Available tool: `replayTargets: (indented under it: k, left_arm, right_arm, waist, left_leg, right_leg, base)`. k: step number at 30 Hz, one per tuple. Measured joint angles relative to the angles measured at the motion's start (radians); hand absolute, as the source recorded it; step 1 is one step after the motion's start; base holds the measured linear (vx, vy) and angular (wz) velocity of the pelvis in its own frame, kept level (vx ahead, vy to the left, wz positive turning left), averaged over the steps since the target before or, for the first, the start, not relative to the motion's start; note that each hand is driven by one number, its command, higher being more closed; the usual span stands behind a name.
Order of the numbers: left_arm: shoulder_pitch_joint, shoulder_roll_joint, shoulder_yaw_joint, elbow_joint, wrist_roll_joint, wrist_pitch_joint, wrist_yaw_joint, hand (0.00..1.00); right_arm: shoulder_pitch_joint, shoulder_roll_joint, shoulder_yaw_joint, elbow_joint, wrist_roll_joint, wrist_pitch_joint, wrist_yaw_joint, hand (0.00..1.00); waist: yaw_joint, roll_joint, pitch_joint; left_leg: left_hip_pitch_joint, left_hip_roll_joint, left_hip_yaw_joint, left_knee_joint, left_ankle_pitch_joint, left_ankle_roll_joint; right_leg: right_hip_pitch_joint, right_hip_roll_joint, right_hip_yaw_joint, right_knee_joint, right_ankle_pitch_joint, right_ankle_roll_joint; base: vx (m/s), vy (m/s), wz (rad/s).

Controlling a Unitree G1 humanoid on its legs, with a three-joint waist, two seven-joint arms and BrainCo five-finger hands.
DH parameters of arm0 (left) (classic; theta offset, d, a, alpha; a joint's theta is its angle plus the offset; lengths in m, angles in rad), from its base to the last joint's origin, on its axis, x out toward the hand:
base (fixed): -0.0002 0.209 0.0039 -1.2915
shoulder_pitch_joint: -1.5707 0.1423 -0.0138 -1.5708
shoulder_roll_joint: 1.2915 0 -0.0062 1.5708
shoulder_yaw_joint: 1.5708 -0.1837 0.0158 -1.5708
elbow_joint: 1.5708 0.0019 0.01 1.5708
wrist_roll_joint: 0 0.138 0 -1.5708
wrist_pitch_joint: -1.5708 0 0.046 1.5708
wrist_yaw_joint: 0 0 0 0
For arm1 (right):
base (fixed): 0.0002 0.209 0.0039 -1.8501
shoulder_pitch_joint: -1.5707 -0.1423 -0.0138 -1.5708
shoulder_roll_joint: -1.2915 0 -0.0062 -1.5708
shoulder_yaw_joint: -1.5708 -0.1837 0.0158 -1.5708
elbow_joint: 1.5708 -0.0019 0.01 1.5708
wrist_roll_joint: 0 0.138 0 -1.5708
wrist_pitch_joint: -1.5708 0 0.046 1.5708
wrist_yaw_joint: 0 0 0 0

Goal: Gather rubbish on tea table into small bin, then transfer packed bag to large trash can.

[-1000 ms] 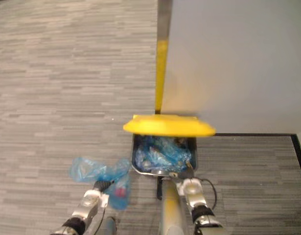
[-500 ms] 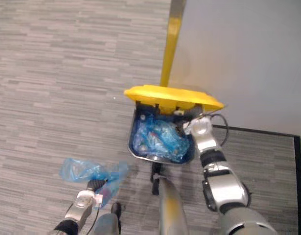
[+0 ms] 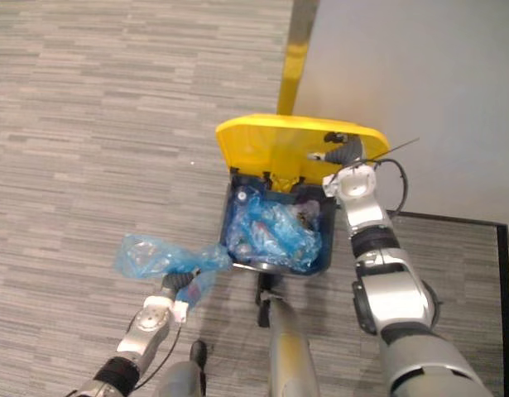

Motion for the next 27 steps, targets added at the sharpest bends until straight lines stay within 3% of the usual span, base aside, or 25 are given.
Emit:
replayTargets:
  k: [7, 16, 22, 27]
  left_arm:
    - [0.004, 0.007, -0.036, -0.258, -0.085, -0.028, -0.020, 1.00]
    - [-0.146, -0.013, -0.114, -0.397, -0.047, -0.059, 0.009, 1.00]
    - [-0.258, -0.017, -0.141, -0.372, 0.019, -0.061, 0.044, 1.00]
    - [-0.397, -0.020, -0.142, -0.138, 0.057, -0.045, 0.077, 1.00]
  right_arm:
    - [0.001, 0.000, 0.001, 0.006, 0.001, 0.015, 0.004, 0.00]
    - [0.017, -0.002, 0.003, -0.007, 0.001, 0.011, 0.012, 0.00]
    - [0.033, -0.002, 0.041, -0.035, 0.001, 0.010, 0.015, 0.00]
    - [0.057, -0.002, 0.110, -0.092, 0.001, 0.007, 0.019, 0.00]
  waist:
    - [-0.003, 0.005, -0.003]
    - [-0.007, 0.027, -0.016]
    - [-0.010, 0.027, -0.016]
    - [-0.037, 0.027, -0.016]
  left_leg:
    - [0.003, -0.006, -0.022, 0.013, 0.000, 0.000]
    - [0.007, -0.005, -0.020, 0.013, 0.000, 0.000]
    - [0.017, -0.007, 0.001, 0.010, 0.000, 0.000]
    - [0.015, -0.003, 0.013, 0.004, 0.000, 0.001]
  right_leg:
    - [0.028, -0.012, -0.009, -0.011, 0.003, 0.001]
    - [0.029, -0.012, -0.009, -0.008, 0.003, 0.001]
    - [0.029, -0.007, 0.001, -0.007, 0.006, -0.002]
    - [0.023, 0.000, 0.006, -0.015, 0.007, -0.002]
  base:
    - [-0.03, 0.024, 0.08]
    - [0.00, 0.000, 0.00]
    - [-0.01, 0.012, -0.07]
    - [-0.02, 0.001, -0.03]
